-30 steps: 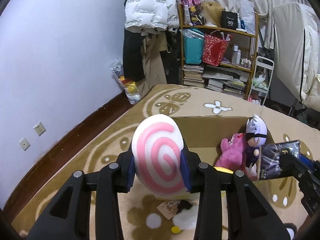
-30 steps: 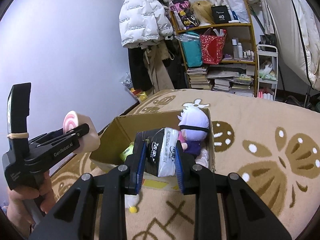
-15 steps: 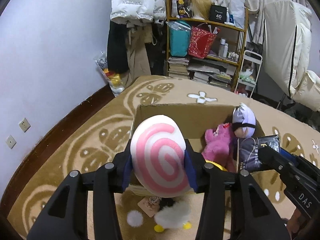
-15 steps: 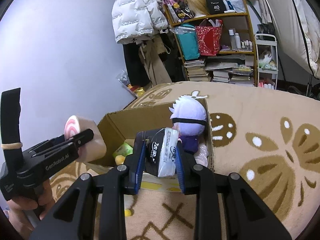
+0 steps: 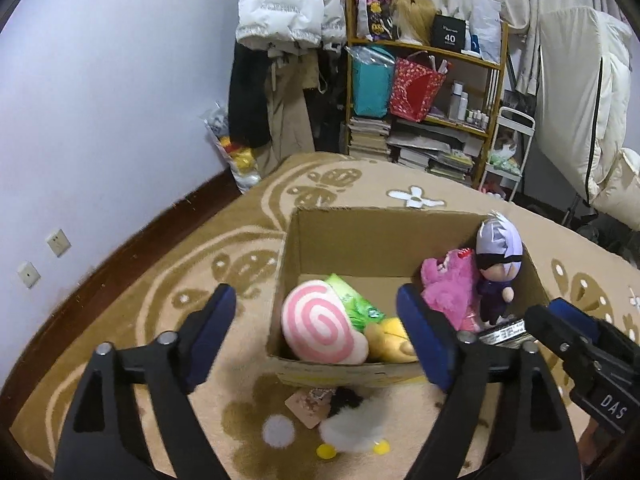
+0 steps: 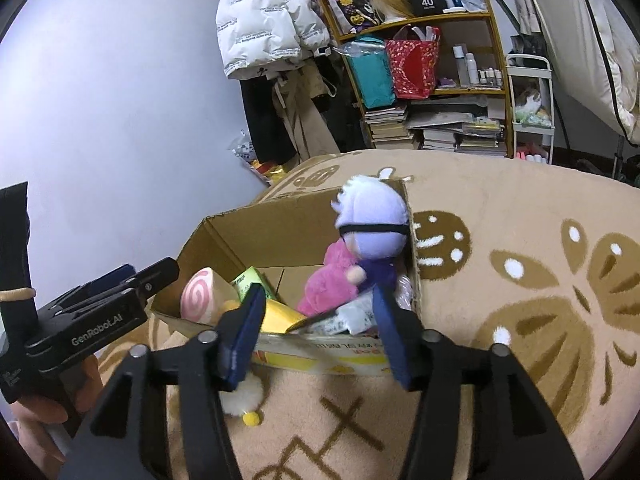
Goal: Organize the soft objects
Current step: 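Move the left tool down and grasp the white fluffy plush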
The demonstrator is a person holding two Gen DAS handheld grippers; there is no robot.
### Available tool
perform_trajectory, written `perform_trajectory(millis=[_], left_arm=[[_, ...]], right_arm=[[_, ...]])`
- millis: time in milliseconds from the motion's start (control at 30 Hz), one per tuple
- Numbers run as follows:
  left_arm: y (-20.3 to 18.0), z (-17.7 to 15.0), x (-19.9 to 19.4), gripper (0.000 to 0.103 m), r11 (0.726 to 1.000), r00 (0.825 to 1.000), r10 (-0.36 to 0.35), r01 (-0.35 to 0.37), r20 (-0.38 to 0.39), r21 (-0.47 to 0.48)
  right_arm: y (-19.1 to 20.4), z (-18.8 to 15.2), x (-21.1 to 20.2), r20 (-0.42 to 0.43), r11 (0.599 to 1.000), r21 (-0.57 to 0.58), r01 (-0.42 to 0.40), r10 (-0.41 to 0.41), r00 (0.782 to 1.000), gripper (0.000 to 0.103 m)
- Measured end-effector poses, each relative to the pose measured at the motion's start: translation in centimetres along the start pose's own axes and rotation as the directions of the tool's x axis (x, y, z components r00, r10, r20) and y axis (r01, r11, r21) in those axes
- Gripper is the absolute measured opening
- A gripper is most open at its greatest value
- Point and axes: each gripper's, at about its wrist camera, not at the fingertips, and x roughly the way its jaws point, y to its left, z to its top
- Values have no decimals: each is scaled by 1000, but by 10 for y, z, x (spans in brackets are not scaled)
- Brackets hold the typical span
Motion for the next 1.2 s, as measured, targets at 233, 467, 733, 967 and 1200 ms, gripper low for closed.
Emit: perform_trajectory(millis=[233, 467, 733, 967, 1200], left_arm=[[0, -4, -16, 95, 999, 999, 38, -38, 1, 40], [13, -11, -29, 99, 999, 998, 35, -35, -43, -1], [20, -31, -14, 99, 1000, 988, 9, -13, -156, -24], [11, -47, 4, 99, 1000, 976, -10, 10, -217, 2], [5, -62, 27, 99, 1000, 958, -27, 25, -287, -8]], right_arm=[[-2, -1, -16, 20, 1000, 19, 11, -11, 1000, 98], [1, -1, -35, 41, 1000, 13, 10, -11, 999, 103], [-5, -9, -44, 19, 999, 45, 29, -30, 999, 103], [-15, -20, -37, -39, 996, 72, 55, -53, 998, 103], [-18, -27, -29, -66, 996, 71, 61, -57, 996, 103]])
